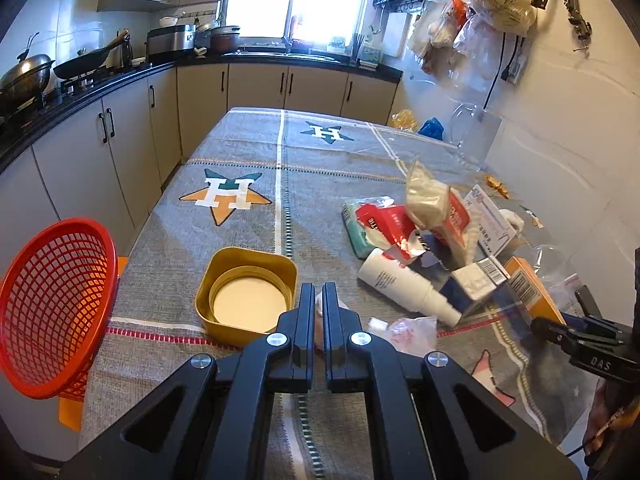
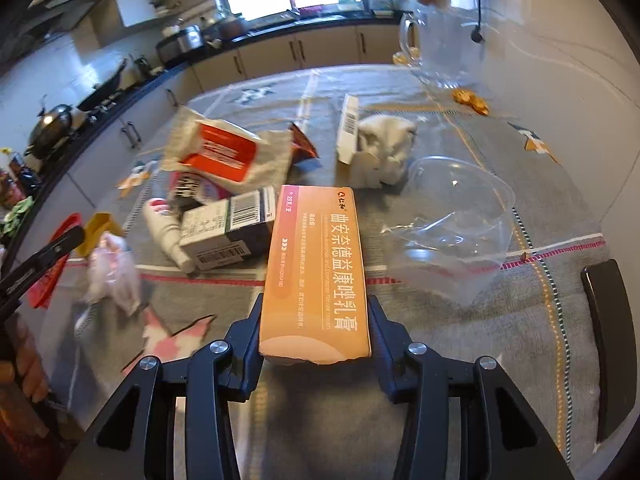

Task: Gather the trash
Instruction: 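Close the right tool on the orange toothpaste box, then carry the yellow bowl with the left tool while the right tool carries the orange box to the red basket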

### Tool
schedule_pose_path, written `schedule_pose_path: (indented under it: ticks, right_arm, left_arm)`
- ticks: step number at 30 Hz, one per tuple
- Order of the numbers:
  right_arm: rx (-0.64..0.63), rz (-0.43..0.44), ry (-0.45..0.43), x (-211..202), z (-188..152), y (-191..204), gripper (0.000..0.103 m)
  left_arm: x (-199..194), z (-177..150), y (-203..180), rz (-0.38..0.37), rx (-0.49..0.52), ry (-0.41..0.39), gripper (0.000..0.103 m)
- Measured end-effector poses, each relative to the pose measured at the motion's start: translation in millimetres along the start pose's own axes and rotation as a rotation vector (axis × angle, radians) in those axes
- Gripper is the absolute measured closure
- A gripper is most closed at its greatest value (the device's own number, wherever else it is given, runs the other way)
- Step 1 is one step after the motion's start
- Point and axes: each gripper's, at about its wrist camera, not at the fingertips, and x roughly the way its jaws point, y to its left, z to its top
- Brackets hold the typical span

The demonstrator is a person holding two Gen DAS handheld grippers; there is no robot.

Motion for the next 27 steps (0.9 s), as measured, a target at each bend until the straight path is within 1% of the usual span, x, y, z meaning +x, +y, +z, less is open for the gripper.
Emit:
schedule_pose_path:
  ticks: [2, 6, 13, 16, 17, 18, 20, 25, 27]
  right_arm:
    - [0.009, 0.043, -0.021, -9.5, -1.0, 1.5, 0.054]
    - [-0.009, 0.094, -0.063, -25.4, 2.0, 13.7, 0.054]
    - [-0.06, 0.186, -0.084, -33.6, 15.7, 49.5, 0.054]
    - [-0.072, 0.2, -0.092, -35.2, 20.2, 60.2, 0.053]
    - [-0.078, 0.201, -0.094, -35.4, 20.6, 62.8, 0.053]
    - [-0.079, 0.202, -0.094, -35.8, 19.7, 63.2, 0.053]
    - [-0.083, 0.199, -0.085, -32.5, 17.3, 64.0, 0.053]
    - [-0.074, 0.201, -0.061, -24.8, 13.8, 55.3, 0.053]
    - [-0.065, 0.205, -0.063, -25.8, 13.6, 52.6, 0.053]
  left_arm:
    - [-3.1, 1.3, -1.3, -0.004, -0.003, -0.004, 0.1]
    - [-12.8, 3.8, -1.3, -0.008, -0.005, -0.022, 0.1]
    - [-28.4, 8.3, 9.8, -0.016, -0.025, -0.044, 0.1]
    - [-25.2, 5.3, 7.3, 0.0, 0.037, -0.006, 0.1]
    - [-22.0, 3.2, 6.5, -0.001, 0.058, 0.011, 0.094]
    - [-18.6, 0.4, 5.5, -0.002, 0.076, 0.028, 0.084]
    - [-11.3, -4.7, 4.4, 0.018, 0.109, 0.042, 0.073]
    - [11.0, -8.8, 1.4, 0.024, 0.189, 0.096, 0.073]
    - [20.6, -8.7, -0.6, 0.048, 0.225, 0.115, 0.076]
